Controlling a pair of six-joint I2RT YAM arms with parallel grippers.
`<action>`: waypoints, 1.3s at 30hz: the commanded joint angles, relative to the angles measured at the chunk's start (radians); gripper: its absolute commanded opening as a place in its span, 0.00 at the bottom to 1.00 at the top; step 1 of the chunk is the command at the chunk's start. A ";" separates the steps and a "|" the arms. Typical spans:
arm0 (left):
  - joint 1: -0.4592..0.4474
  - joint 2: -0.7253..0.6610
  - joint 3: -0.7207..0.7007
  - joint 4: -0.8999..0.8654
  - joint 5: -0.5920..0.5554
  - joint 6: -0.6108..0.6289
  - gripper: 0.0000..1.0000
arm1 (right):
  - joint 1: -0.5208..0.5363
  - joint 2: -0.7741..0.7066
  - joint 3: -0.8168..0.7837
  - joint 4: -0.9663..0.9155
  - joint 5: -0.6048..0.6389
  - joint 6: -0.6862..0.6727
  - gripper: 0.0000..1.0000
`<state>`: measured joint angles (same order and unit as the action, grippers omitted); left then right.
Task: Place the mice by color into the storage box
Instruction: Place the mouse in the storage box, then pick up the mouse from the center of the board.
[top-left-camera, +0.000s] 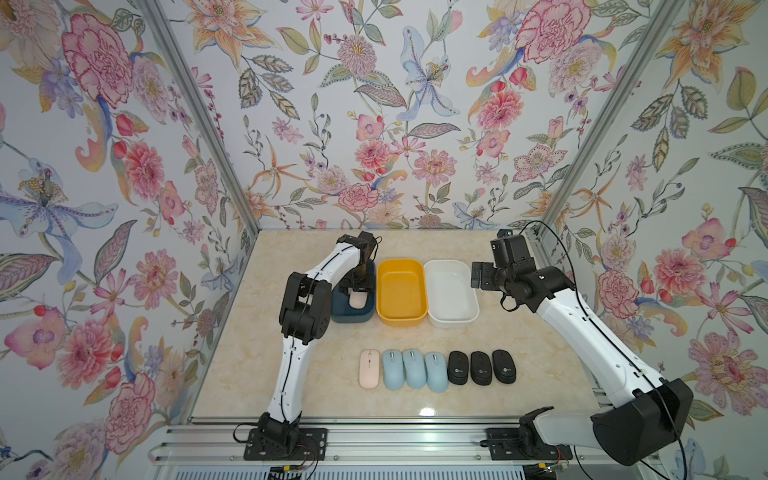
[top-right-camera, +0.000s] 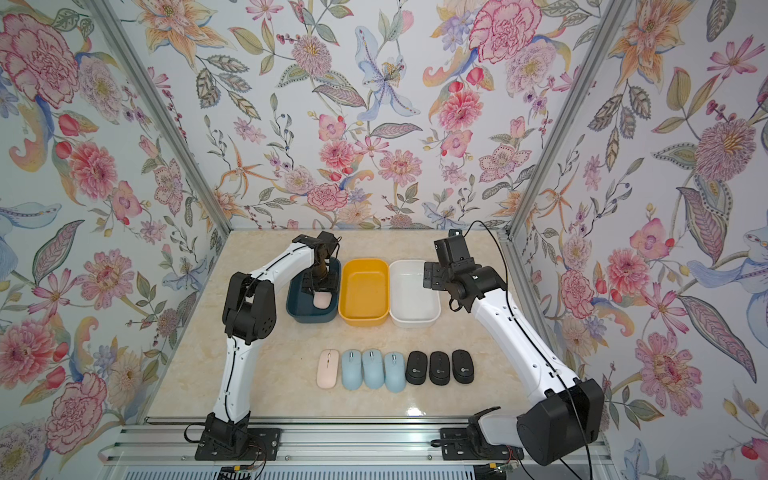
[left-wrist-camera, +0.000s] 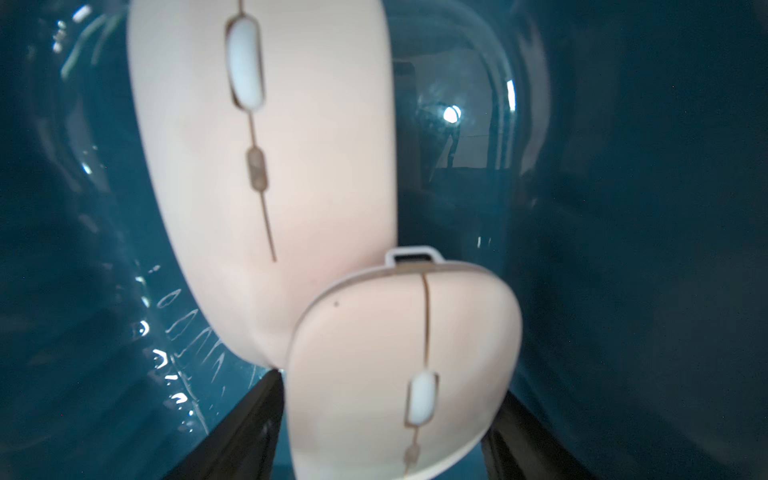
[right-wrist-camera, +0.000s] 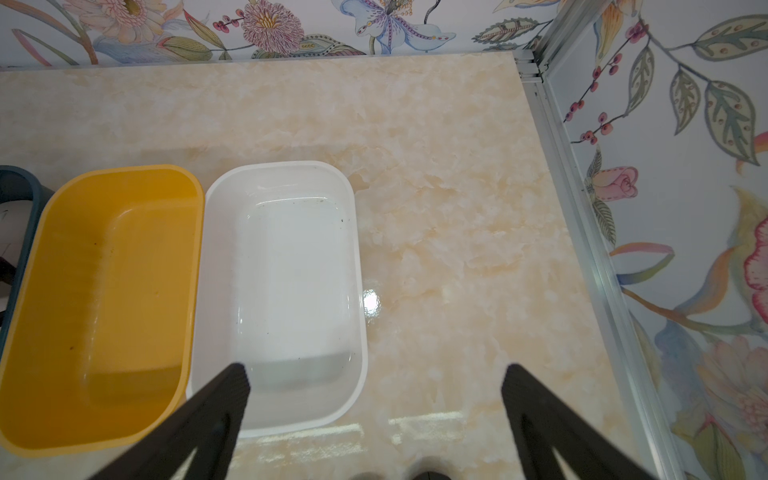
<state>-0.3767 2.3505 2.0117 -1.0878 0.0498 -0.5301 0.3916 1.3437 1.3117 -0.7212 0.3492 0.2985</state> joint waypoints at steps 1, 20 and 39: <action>0.010 -0.002 0.033 0.001 0.007 0.008 0.78 | 0.003 -0.006 -0.019 -0.007 0.016 -0.007 0.99; 0.007 -0.340 -0.069 -0.122 -0.062 0.044 0.81 | 0.004 0.004 0.007 0.003 0.004 -0.009 0.99; -0.252 -0.820 -0.770 0.030 0.022 -0.173 0.80 | 0.004 0.048 0.030 0.011 -0.011 -0.002 0.99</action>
<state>-0.6094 1.5906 1.2938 -1.1130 0.0441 -0.6212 0.3916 1.3849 1.3144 -0.7166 0.3443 0.2985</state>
